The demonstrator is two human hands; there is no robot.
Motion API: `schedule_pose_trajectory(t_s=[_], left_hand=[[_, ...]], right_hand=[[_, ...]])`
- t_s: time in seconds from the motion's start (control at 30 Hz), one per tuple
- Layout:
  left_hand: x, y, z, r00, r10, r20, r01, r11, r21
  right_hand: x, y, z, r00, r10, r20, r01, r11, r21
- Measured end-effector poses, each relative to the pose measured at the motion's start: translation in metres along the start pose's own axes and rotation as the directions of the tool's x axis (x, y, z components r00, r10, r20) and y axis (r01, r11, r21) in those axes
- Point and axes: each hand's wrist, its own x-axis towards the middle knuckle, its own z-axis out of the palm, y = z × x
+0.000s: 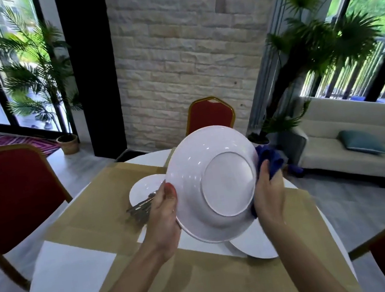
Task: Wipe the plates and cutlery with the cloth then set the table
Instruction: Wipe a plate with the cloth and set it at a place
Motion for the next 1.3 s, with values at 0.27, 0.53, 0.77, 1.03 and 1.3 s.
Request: schedule_pose_trajectory(t_s=[0.27, 0.53, 0.77, 1.03, 1.3], left_hand=[[0.011, -0.004, 0.002, 0.979, -0.168, -0.118, 0.138, 0.964, -0.227], [-0.013, -0.027, -0.012, 0.995, -0.091, 0.043, 0.09, 0.996, 0.011], [-0.017, -0.041, -0.032, 0.982, 0.016, 0.187, -0.1, 0.888, 0.45], [-0.026, -0.108, -0.086, 0.832, -0.292, 0.473, -0.404, 0.265, 0.875], [-0.025, -0.147, -0.128, 0.988, -0.062, -0.138, 0.151, 0.426, 0.892]], right_hand=[[-0.07, 0.076, 0.007, 0.613, -0.669, 0.42, 0.789, 0.497, -0.36], [-0.014, 0.034, 0.039, 0.846, -0.278, 0.455, 0.456, 0.82, -0.346], [-0.042, 0.058, 0.027, 0.389, 0.749, 0.537, -0.882, 0.471, -0.016], [-0.045, 0.09, -0.002, 0.289, 0.795, 0.533, -0.929, 0.368, -0.045], [-0.051, 0.145, -0.016, 0.371, 0.815, 0.446, -0.853, 0.488, -0.183]])
